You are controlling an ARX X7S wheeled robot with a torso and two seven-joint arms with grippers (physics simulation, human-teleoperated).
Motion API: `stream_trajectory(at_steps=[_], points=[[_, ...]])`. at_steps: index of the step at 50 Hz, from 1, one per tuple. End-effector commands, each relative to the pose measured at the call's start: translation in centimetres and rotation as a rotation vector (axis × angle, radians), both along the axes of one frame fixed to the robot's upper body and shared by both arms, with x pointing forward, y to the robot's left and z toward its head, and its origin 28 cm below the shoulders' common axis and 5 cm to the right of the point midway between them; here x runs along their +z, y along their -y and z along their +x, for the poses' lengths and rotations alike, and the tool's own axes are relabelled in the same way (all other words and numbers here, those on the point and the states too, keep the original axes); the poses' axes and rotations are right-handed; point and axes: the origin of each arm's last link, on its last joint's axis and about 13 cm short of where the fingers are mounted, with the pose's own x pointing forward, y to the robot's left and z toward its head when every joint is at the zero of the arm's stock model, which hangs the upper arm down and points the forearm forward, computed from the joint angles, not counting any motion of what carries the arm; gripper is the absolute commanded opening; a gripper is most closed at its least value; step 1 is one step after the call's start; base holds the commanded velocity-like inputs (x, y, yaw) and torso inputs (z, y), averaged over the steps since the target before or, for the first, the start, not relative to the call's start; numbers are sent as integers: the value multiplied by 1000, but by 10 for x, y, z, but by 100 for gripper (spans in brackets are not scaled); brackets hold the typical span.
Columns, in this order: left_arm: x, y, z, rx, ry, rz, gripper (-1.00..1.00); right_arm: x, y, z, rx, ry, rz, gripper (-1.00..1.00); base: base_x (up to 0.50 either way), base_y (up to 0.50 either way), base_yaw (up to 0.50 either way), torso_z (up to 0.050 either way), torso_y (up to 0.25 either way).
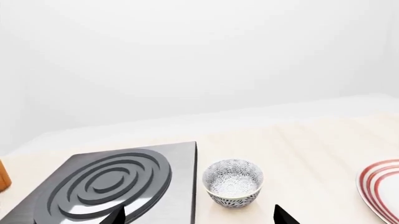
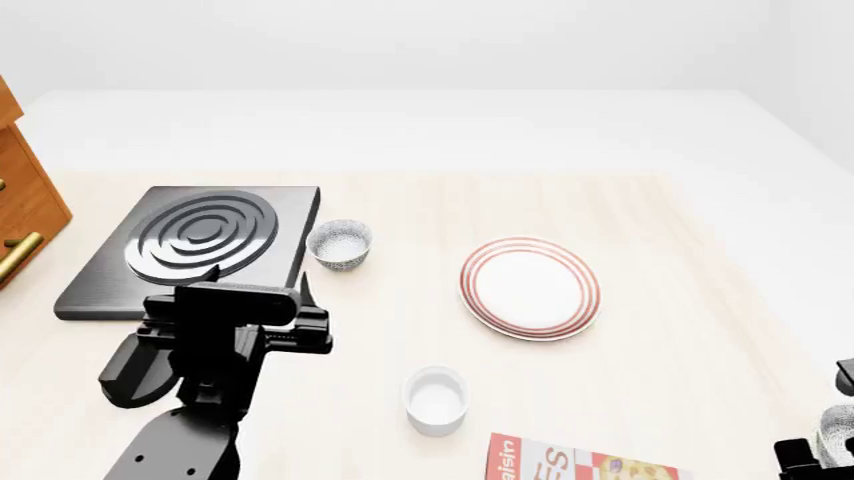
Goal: Pick the akita bowl next to the cookies box and place it on the plate.
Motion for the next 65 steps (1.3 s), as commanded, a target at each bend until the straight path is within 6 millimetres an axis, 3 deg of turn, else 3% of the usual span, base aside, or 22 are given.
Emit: stream_trajectory(at_steps=[1,8,9,28,51,56,61,65], points=[[0,0,0,4,2,0,100,-14,4,0,-30,-30,1,100,0,0,0,0,0],[-1,0,-1,3,1,1,100,-20,3,1,-19,-36,7,100,0,0,0,0,0],[-1,0,-1,3,0,1,100,-20,3,1,-7,-21,2,-100,0,0,0,0,0],[-1,2,0,-6,-1,1,100,-7,-2,9,39,144,-54,-100,0,0,0,0,0],[0,2,-1,-5,12,-4,100,66,-32,46,189,428,-117,-100,0,0,0,0,0],[3,2,-2,-11,25,-7,100,90,-49,69,256,479,-124,-100,0,0,0,0,0],[1,2,-2,-8,21,-8,100,113,-84,108,357,535,-105,-100,0,0,0,0,0],[1,2,-1,-6,22,-8,100,124,-111,128,442,571,-96,-100,0,0,0,0,0]])
